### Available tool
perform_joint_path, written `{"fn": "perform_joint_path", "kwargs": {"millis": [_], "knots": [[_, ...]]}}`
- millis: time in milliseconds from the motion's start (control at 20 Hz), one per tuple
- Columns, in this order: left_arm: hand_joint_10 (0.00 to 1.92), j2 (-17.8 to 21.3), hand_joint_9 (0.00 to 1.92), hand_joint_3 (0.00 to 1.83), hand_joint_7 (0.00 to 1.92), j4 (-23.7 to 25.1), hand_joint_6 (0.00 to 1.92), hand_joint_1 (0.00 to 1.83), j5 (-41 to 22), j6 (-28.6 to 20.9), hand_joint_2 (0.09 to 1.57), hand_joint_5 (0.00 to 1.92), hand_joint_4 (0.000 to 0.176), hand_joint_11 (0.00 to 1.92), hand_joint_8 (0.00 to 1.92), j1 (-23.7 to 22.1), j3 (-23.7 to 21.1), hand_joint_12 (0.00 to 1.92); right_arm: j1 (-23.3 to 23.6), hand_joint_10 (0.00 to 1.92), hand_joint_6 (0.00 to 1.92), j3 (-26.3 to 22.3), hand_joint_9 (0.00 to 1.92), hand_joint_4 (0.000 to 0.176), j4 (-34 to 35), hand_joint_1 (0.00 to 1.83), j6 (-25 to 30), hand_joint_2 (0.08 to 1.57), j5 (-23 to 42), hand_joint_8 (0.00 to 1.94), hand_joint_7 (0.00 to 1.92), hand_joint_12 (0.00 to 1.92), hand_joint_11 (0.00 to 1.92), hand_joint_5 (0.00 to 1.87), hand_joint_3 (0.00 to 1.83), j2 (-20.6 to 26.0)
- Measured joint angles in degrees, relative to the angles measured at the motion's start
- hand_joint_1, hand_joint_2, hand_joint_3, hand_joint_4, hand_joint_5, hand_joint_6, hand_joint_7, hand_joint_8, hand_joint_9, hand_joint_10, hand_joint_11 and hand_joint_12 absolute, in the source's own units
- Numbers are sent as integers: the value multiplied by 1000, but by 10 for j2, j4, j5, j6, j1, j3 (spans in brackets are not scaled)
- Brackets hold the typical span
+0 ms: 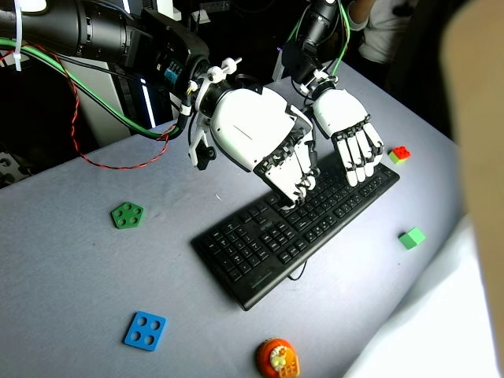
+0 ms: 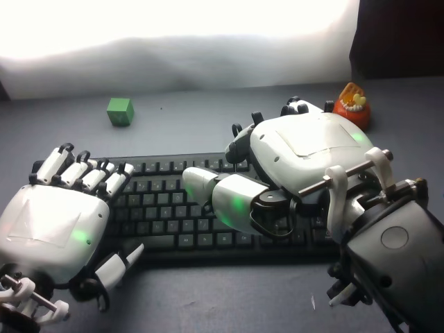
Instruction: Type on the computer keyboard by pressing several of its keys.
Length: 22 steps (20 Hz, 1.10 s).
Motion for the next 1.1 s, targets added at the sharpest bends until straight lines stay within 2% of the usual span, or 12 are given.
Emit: {"fn": "perform_joint_path", "kwargs": {"millis": [100, 200, 250, 300, 350, 400, 750, 800, 900, 950, 1000, 1100], "knots": [[350, -7, 265, 0, 404, -4, 0, 685, -13, 0, 1113, 366, 27, 0, 0, 0, 2, 1175, 0, 277, 7, 0, 770, 0, 1, 0, 0, 1179, 1, 3, 853, 1523, 184, 783, 0, 1], [353, -13, 258, 0, 386, 1, 1, 852, -14, 0, 1108, 333, 28, 0, 0, 0, 6, 1174, 0, 282, 2, -1, 770, 0, 0, 0, 2, 1180, 0, 0, 847, 1502, 200, 774, 1, 1], [353, -14, 258, 0, 386, 1, 1, 852, -15, -2, 1108, 333, 28, 0, 0, 0, 7, 1174, 0, 282, 2, -1, 770, 0, 0, 0, 2, 1180, 0, 0, 847, 1502, 200, 774, 1, 1], [346, -15, 232, 0, 326, 3, 1, 1138, -17, -4, 1057, 289, 58, 0, 2, 0, 9, 1156, 0, 282, 1, -1, 767, 0, 1, 0, 2, 1184, 0, 0, 842, 1501, 206, 771, 2, 1], [345, -16, 205, 0, 301, 5, 2, 1183, -20, -4, 1041, 289, 55, 0, 0, 0, 12, 1124, 0, 286, 4, -1, 776, 0, 1, 0, 2, 1184, 0, 4, 850, 1501, 213, 778, 2, 1], [356, -17, 196, 0, 296, 2, 2, 1191, -23, -5, 1029, 288, 58, 0, 0, 0, 15, 1134, 0, 290, 6, -1, 782, 0, 0, 0, 2, 1186, 0, 7, 857, 1501, 218, 785, 2, 1], [366, -17, 187, 0, 293, 2, 1, 1186, -28, -20, 1030, 289, 47, 0, 1, 0, 15, 1154, 0, 298, 2, -1, 766, 0, 0, 0, 2, 1204, -1, 1, 850, 1497, 215, 777, 3, 1], [371, -17, 202, 13, 327, 1, 0, 765, -28, -24, 1102, 287, 40, 0, 14, 0, 15, 1165, 0, 301, 2, -1, 772, 0, 1, 0, 2, 1209, -2, 2, 852, 1494, 218, 770, 5, 1], [371, -17, 211, 13, 334, 0, 2, 420, -31, -39, 1107, 276, 40, 0, 14, 0, 15, 1157, 0, 299, 1, -1, 766, 0, 1, 0, 2, 1213, -2, 2, 851, 1487, 212, 768, 6, 1], [374, -17, 228, 21, 369, 0, 19, 163, -26, -47, 1130, 318, 30, 0, 26, 0, 15, 1147, 0, 299, 2, -1, 767, 0, 1, 0, 2, 1215, -2, 2, 851, 1486, 211, 770, 6, 2], [361, -17, 242, 13, 386, -1, 20, 51, -21, -50, 1142, 334, 30, 0, 20, 0, 15, 1130, 0, 299, 3, -1, 769, 0, 1, 0, 2, 1215, -2, 3, 854, 1484, 210, 773, 6, 2], [358, -11, 255, 5, 397, -6, 28, 1, -2, -64, 1134, 358, 20, 0, 20, -6, 8, 1128, 0, 302, 2, -1, 774, 0, 1, 0, 2, 1215, -2, 3, 855, 1487, 217, 770, 5, 2]]}}
